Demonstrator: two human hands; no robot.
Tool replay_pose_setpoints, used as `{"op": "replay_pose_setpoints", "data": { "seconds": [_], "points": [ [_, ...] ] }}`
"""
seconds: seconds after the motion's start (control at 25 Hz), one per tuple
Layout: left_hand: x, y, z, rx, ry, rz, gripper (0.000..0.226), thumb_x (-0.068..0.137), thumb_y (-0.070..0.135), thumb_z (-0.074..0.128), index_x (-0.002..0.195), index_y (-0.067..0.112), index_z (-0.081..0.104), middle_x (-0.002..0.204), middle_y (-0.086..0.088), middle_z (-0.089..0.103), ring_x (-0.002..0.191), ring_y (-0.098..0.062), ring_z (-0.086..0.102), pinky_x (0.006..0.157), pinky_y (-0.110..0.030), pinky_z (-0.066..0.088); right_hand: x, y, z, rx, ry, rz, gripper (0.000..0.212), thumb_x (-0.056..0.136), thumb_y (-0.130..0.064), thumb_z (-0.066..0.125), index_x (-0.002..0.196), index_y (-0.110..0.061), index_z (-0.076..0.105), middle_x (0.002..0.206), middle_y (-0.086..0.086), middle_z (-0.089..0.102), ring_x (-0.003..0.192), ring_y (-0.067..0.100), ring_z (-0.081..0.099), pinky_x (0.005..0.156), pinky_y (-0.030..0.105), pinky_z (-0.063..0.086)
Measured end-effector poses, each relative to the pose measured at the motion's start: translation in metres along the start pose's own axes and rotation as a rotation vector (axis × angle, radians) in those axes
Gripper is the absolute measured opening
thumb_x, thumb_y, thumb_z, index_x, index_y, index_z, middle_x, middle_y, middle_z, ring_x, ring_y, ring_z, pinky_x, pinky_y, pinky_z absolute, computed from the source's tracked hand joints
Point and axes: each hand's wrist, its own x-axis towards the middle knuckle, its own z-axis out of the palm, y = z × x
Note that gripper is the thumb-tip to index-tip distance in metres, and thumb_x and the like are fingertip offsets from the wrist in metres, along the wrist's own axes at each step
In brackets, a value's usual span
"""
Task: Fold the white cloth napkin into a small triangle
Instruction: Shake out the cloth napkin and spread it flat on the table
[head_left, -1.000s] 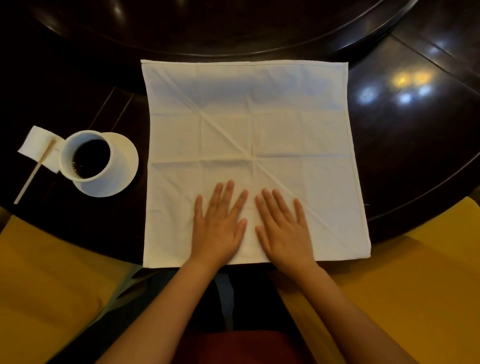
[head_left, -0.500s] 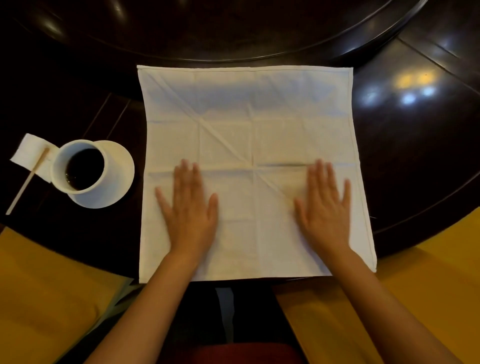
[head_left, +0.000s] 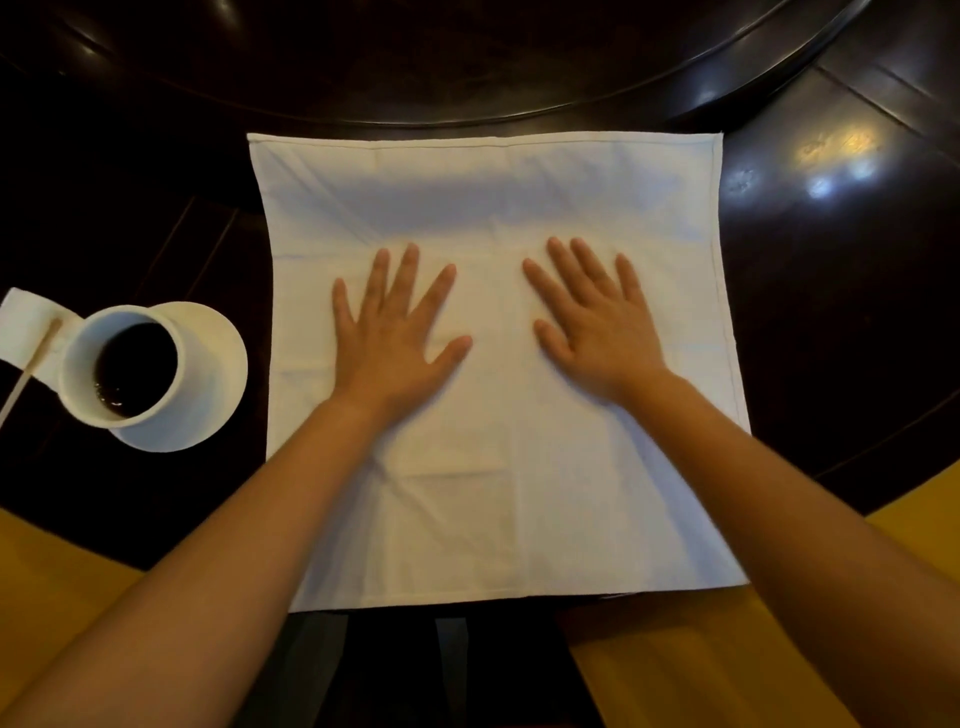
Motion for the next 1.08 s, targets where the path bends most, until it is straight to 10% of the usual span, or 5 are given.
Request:
{"op": "replay_pose_setpoints", "data": {
  "seconds": [0.36,0.68,0.92,1.08],
  "points": [
    [0.004,-0.032,-0.007,-0.076,0.121,-0.375,0.058,0.097,0.039,0.027,0.148,0.016,0.013,0.158,-0.01,0.006,0.144,-0.023,0.002,0.115,-0.051,0.003,-0.01,0.084,-0.013,0.08,0.057,0.6,0.066,0.095,-0.05,0.02,0.147,-0.017,-0.002,0.159,0.005,-0.002,0.144,0.02,-0.007,0.114,0.057,-0.005],
    [-0.051,0.104,0.003,-0.107,0.023,0.054,0.063,0.091,0.049,0.024,0.148,0.027,0.011,0.158,-0.007,0.006,0.144,-0.023,0.003,0.11,-0.055,-0.003,-0.19,0.055,-0.028,-0.049,-0.245,-0.305,0.078,0.086,-0.069,0.03,0.148,-0.025,0.011,0.159,0.005,0.003,0.145,0.025,0.002,0.113,0.053,0.001],
    [-0.05,0.116,0.016,-0.002,-0.014,-0.003,0.064,0.09,0.05,0.021,0.148,0.028,0.007,0.158,-0.004,0.005,0.144,-0.025,0.0,0.109,-0.058,-0.001,-0.226,0.062,-0.036,-0.116,-0.366,-0.282,0.108,0.061,-0.021,0.082,0.147,-0.026,0.016,0.156,0.007,0.016,0.143,0.027,0.012,0.115,0.048,0.016],
    [-0.05,0.118,0.016,0.022,-0.028,-0.013,0.065,0.088,0.051,0.014,0.148,0.028,0.001,0.158,-0.004,0.002,0.144,-0.025,-0.004,0.109,-0.058,-0.002,-0.217,0.058,-0.063,0.048,-0.242,-0.263,0.064,0.054,-0.018,0.088,0.113,-0.02,0.064,0.124,0.005,0.063,0.116,0.024,0.058,0.098,0.039,0.037]
  ]
}}
